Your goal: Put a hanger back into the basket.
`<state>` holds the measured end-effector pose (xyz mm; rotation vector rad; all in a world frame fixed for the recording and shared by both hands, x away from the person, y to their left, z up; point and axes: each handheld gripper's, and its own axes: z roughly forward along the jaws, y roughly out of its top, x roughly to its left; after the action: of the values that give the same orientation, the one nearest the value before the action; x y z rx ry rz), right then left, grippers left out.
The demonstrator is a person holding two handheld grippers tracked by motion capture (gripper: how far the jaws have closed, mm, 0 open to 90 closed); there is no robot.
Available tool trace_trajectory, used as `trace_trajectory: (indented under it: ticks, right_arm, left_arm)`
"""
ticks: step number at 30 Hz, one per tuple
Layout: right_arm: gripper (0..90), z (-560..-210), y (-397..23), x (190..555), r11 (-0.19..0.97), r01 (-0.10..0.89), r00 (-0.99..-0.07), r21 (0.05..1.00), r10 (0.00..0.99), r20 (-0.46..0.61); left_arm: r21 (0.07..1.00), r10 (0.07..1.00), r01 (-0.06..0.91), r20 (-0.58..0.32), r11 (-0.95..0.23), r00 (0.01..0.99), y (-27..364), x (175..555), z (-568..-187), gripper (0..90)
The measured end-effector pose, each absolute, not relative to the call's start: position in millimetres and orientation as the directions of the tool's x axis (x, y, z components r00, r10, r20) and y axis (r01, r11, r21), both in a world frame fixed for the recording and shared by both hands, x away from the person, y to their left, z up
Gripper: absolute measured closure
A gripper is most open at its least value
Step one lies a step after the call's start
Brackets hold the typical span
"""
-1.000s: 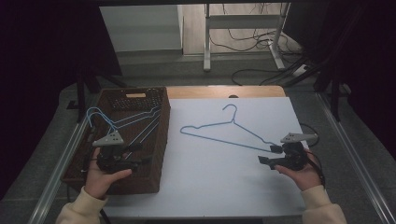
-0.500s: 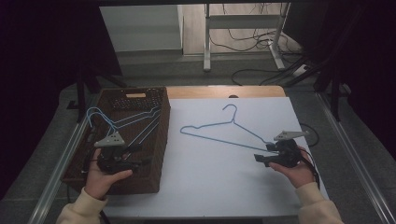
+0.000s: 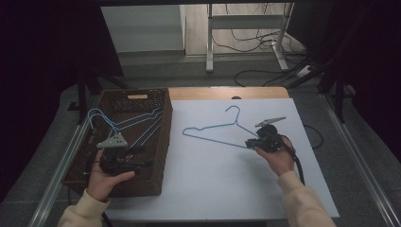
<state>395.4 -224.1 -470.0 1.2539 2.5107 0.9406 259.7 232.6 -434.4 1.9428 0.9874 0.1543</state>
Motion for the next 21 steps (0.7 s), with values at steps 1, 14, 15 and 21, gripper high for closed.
trace_trajectory:
  ticks: [1, 14, 15, 21]
  right_arm:
    - [87.6, -472.5, -216.3, 400.9, 0.445, 0.658, -0.625, 0.608, 0.772, 0.112]
    - [89.9, -503.3, -159.1, 451.0, 0.436, 0.693, -0.619, 0.573, 0.768, 0.164]
    - [90.0, -505.1, -157.5, 451.8, 0.434, 0.697, -0.617, 0.572, 0.769, 0.169]
    - [90.0, -511.1, -152.9, 447.2, 0.475, 0.696, -0.64, 0.538, 0.75, 0.167]
  left_arm:
    - [0.778, 0.691, 0.575, -0.269, -0.254, 0.67, 232.6, 259.4, -433.7, 28.0]
    - [0.782, 0.694, 0.573, -0.27, -0.247, 0.668, 236.2, 258.1, -433.3, 27.9]
    - [0.783, 0.694, 0.572, -0.271, -0.244, 0.667, 236.6, 257.9, -433.0, 27.9]
    - [0.782, 0.693, 0.574, -0.274, -0.242, 0.666, 236.9, 258.4, -433.3, 28.0]
